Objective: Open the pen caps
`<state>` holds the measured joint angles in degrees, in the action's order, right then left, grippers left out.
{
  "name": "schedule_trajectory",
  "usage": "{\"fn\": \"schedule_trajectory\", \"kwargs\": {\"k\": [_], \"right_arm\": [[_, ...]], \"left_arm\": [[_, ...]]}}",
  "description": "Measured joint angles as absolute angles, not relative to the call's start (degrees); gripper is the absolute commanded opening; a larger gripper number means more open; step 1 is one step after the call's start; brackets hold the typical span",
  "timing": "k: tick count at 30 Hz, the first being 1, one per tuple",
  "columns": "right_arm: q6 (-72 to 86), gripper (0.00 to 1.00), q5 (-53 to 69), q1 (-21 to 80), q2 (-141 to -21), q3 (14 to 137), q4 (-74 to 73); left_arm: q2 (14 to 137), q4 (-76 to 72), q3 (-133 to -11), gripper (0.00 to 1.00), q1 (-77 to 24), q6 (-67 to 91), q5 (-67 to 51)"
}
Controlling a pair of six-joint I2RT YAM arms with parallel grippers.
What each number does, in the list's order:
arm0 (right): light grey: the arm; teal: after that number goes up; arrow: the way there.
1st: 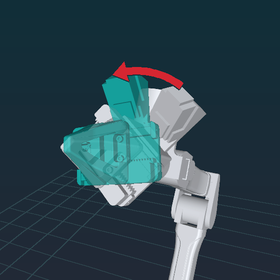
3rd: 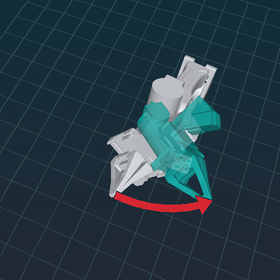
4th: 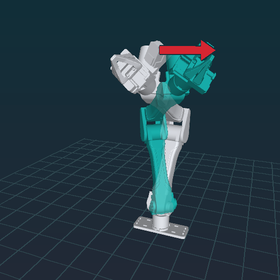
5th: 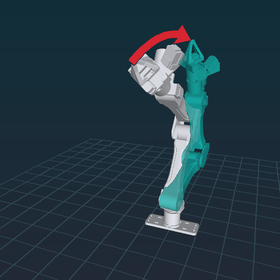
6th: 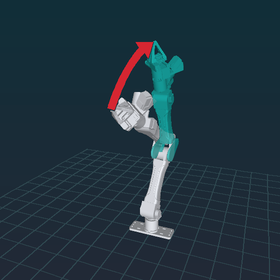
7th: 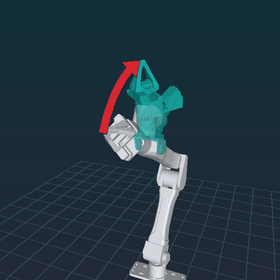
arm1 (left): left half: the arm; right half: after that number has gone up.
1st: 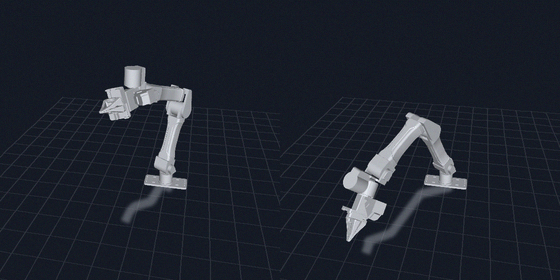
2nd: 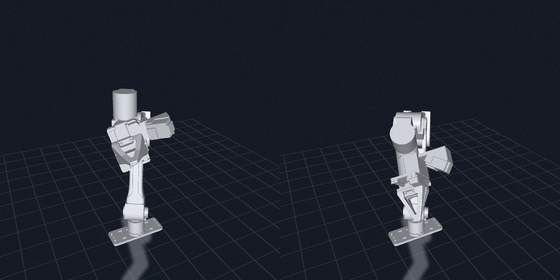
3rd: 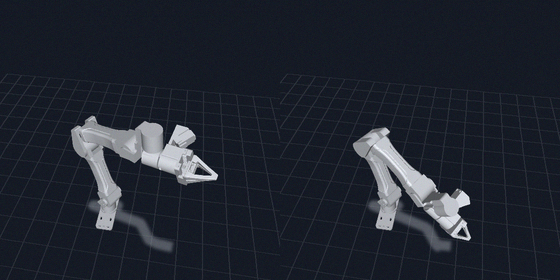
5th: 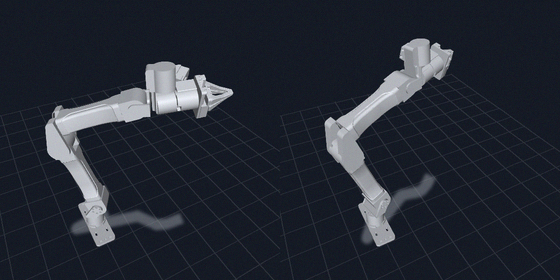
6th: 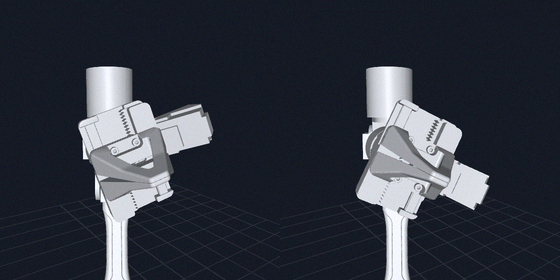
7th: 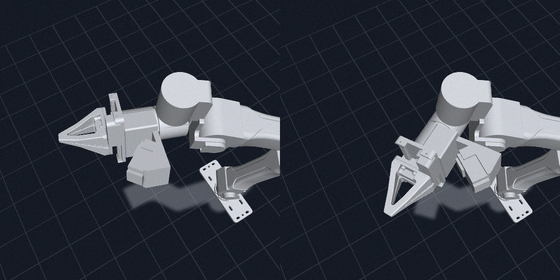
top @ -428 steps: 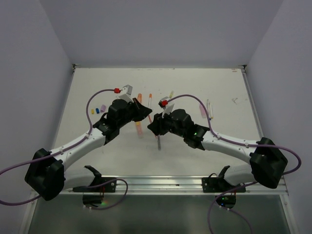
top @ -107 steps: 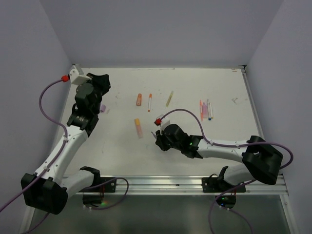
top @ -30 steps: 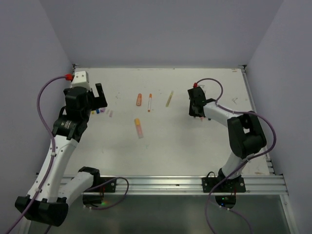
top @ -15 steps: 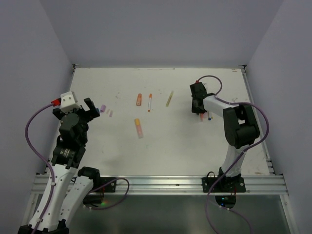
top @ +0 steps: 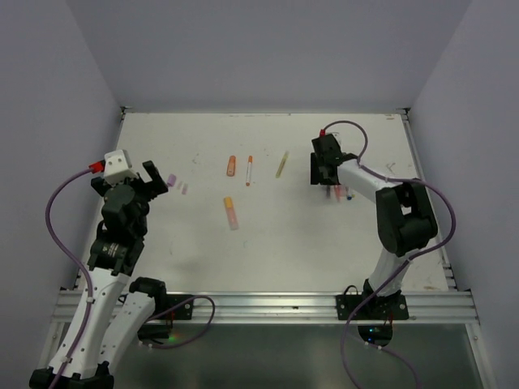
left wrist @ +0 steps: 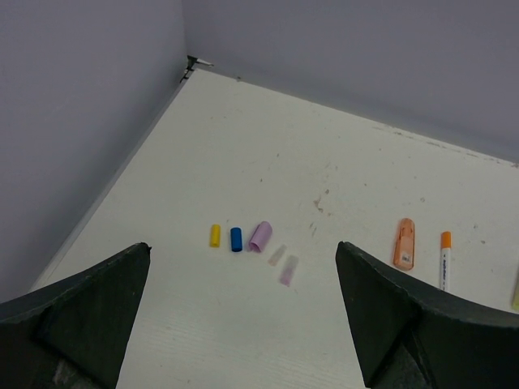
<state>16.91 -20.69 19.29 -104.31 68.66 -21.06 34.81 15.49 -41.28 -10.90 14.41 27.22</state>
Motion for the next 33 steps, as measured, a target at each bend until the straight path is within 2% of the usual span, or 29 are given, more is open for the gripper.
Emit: {"fn": "schedule_trajectory", "kwargs": {"k": [2,9,19,28,33], "right_arm": [[16.86,0.70,-21.91,22.41,-101.36,68.66,-21.32],[18.52,0.75,-21.74,37.41,-94.06,68.64,-19.44],[23.31,0.79,-19.73,55.00,-98.45,67.92,-11.75],[24.08,0.78,-20.01,60.60,-109.73,71.64,-10.68],[23.99,0.73,-20.01,60.97,-112.18,73.19,-9.96]], "left_arm": [[35.20,15.35,-41.28,1.00,-10.90,14.41,26.98],[36.64,15.31,-41.21,1.00,-10.90,14.44,26.11],[37.41,15.29,-40.58,1.00,-10.90,14.46,25.52],[37.67,15.29,-40.58,1.00,-10.90,14.48,25.08],[37.87,15.29,-40.58,1.00,-10.90,14.48,24.56]]}}
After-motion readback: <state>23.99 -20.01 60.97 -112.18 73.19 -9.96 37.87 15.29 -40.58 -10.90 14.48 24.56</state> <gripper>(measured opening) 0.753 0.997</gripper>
